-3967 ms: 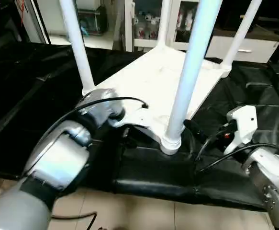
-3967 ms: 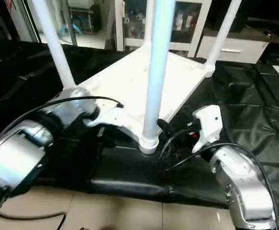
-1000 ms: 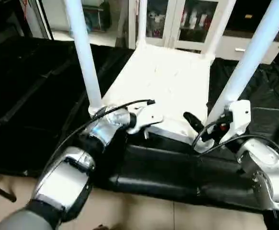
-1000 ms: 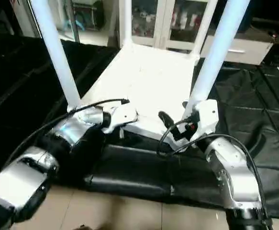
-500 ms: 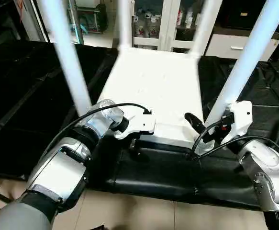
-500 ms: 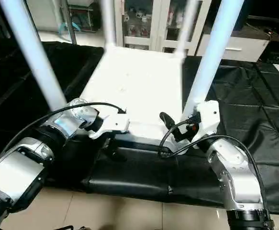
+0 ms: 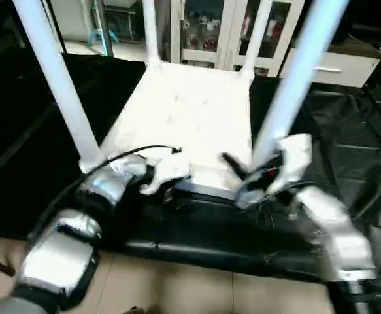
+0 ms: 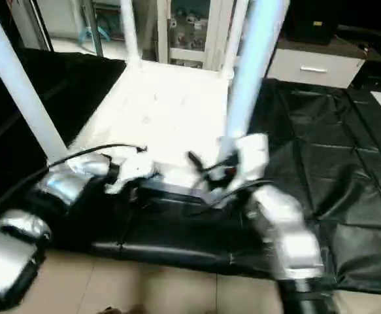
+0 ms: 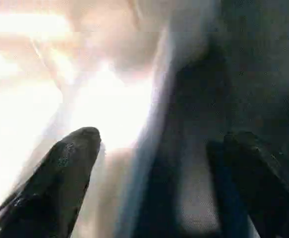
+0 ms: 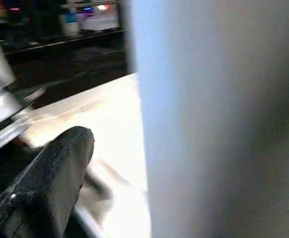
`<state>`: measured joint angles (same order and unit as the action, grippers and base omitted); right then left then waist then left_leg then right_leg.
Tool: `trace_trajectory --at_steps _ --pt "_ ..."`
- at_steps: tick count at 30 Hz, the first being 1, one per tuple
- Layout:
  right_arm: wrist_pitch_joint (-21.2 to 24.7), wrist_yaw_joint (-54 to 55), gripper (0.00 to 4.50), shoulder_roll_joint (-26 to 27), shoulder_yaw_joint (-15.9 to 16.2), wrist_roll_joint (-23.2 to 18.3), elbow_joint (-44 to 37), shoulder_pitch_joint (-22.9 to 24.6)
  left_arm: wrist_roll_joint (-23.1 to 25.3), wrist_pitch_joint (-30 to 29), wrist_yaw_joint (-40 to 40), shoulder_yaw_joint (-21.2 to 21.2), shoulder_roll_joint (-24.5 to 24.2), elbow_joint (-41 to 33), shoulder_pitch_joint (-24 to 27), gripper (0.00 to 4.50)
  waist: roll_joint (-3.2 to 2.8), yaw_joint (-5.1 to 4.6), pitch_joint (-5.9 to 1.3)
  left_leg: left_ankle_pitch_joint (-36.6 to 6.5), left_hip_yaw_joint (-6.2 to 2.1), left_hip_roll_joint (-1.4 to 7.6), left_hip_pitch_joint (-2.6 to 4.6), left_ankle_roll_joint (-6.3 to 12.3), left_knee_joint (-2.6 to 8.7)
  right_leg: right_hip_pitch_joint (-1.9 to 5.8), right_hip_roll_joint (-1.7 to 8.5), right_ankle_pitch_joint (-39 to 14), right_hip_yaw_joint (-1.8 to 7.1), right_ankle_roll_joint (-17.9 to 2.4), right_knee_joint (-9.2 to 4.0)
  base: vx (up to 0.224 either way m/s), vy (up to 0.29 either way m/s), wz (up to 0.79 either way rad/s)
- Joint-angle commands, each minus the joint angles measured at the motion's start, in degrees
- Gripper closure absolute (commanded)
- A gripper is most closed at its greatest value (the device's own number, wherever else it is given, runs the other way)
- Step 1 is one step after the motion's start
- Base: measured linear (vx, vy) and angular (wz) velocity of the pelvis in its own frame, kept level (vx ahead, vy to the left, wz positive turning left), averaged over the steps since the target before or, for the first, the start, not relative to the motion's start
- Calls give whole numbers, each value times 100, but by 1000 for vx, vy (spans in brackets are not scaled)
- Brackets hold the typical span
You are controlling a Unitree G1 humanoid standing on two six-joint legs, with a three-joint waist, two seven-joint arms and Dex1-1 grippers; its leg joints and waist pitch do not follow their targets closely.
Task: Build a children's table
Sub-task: Rotate table base
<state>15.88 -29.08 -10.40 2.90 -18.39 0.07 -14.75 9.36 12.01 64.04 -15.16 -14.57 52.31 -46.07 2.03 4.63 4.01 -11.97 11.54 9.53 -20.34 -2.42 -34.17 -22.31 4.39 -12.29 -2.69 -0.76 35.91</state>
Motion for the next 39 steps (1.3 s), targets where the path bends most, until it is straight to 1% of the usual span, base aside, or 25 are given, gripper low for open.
trace_trajectory --at_steps 1,3,5,10,13,14,16,18,19,20,21,22,23,24,25,26,27,29,30,32,34,35,36,37,39 --pt "-34 31 0 70 45 87 247 -166 -424 -180 -258 374 110 -615 233 8 17 43 -415 -473 -193 449 44 354 411 258 563 196 294 -1707 -323 0 0 0" --pt "-132 69 0 132 22 146 417 -255 -674 -240 -216 504 200 -904 430 8 34 63 -415 -445 -179 438 52 362 401 247 554 201 294 -1695 -329 0 0 0" --pt "-221 158 0 162 -66 177 601 -385 -821 -176 -173 540 296 -1021 588 8 90 80 -411 -375 -166 419 41 386 399 243 536 164 295 -1630 -330 0 0 0" --pt "-219 115 0 28 -218 118 612 -431 -241 334 -315 107 98 -540 572 8 45 107 -441 -130 -181 401 41 501 367 224 496 570 294 -1421 -284 0 0 0" --pt "-222 66 0 -75 -280 88 532 -340 -16 415 -387 10 -92 -349 432 8 35 112 -444 -141 -182 397 44 491 365 228 503 644 290 -1398 -284 0 0 0" --pt "-228 38 0 -124 -302 90 489 -276 102 415 -382 -60 -204 -298 369 8 -44 121 -447 -188 -196 409 50 430 370 222 510 653 288 -1428 -270 0 0 0" --pt "-215 -28 0 -205 -326 77 386 -151 242 422 -417 -125 -336 -150 227 8 -6 128 -448 -275 -191 407 60 372 373 230 498 665 285 -1438 -271 0 0 0" --pt "-205 -81 0 -273 -346 61 288 -37 293 425 -437 -145 -393 6 80 8 -113 141 -448 -349 -194 402 80 284 369 215 490 728 287 -1461 -274 0 0 0" --pt "-196 -97 0 -314 -377 42 228 34 309 433 -400 -183 -408 122 -21 8 -62 152 -447 -389 -188 398 66 260 371 235 490 785 288 -1496 -274 0 0 0" --pt "-186 -104 0 -345 -403 27 185 85 315 441 -358 -214 -408 208 -93 8 -101 177 -458 -409 -187 391 78 235 365 236 496 799 288 -1518 -276 0 0 0" --pt "-178 -107 0 -368 -416 19 150 121 311 466 -314 -229 -387 298 -153 8 -86 184 -454 -405 -186 391 71 232 364 241 494 814 289 -1523 -277 0 0 0" --pt "-167 -107 0 -391 -426 10 114 156 303 502 -261 -242 -356 402 -216 8 -129 199 -452 -424 -192 386 64 212 365 246 493 833 289 -1534 -278 0 0 0" --pt "-162 -98 0 -406 -437 6 79 186 235 489 -116 -221 -271 491 -267 8 -95 198 -464 -411 -199 387 50 213 362 270 502 877 286 -1557 -264 0 0 0" --pt "-158 -91 0 -413 -443 4 55 205 179 477 -16 -202 -202 546 -300 33 -200 208 -465 -397 -210 379 46 202 354 262 510 891 287 -1576 -257 0 0 0" --pt "-150 -86 0 -418 -447 1 28 226 126 479 58 -183 -130 612 -335 33 -140 195 -462 -417 -197 388 57 207 354 262 501 936 282 -1625 -272 0 0 0" --pt "-146 -78 0 -420 -445 3 -5 252 45 419 176 -152 -18 693 -370 33 -125 207 -465 -430 -194 381 39 238 348 283 513 929 286 -1666 -272 0 0 0" --pt "-144 -77 0 -420 -444 3 -13 258 31 409 196 -145 5 715 -378 33 -176 217 -470 -426 -200 378 34 245 342 286 527 922 289 -1679 -268 0 0 0" --pt "-152 -61 0 -401 -431 10 -51 303 138 439 172 -251 221 929 -497 41 -154 213 -470 -466 -207 386 30 293 345 292 525 865 284 -1681 -288 0 0 0" --pt "-152 -57 0 -398 -429 10 -52 305 140 442 166 -255 252 955 -515 70 -159 215 -470 -485 -210 392 31 304 346 292 533 818 283 -1681 -295 0 0 0" --pt "-151 -40 0 -384 -404 9 -62 305 198 519 171 -318 358 1101 -622 74 -189 213 -467 -542 -216 390 28 300 346 294 536 697 283 -1675 -308 0 0 0" --pt "-145 -58 0 -378 -355 27 -91 303 398 683 131 -473 319 1237 -723 81 -167 211 -469 -526 -221 395 27 326 347 293 525 734 281 -1672 -308 0 0 0" --pt "-140 -70 0 -376 -336 26 -103 306 462 719 126 -509 297 1296 -760 96 -243 209 -473 -516 -236 396 21 324 345 299 531 750 281 -1647 -297 0 0 0" --pt "-133 -85 0 -378 -318 23 -118 312 518 751 125 -536 274 1354 -797 110 -196 184 -467 -552 -226 397 30 335 350 291 514 766 277 -1640 -313 0 0 0" --pt "-122 -109 0 -393 -303 19 -149 332 548 774 127 -548 249 1392 -828 115 -238 191 -473 -550 -236 389 24 334 343 303 517 788 278 -1646 -302 0 0 0" --pt "-82 -166 0 -426 -296 -12 -237 384 651 858 82 -578 183 1505 -925 125 -195 193 -475 -529 -224 381 18 372 337 311 521 817 279 -1664 -308 0 0 0"
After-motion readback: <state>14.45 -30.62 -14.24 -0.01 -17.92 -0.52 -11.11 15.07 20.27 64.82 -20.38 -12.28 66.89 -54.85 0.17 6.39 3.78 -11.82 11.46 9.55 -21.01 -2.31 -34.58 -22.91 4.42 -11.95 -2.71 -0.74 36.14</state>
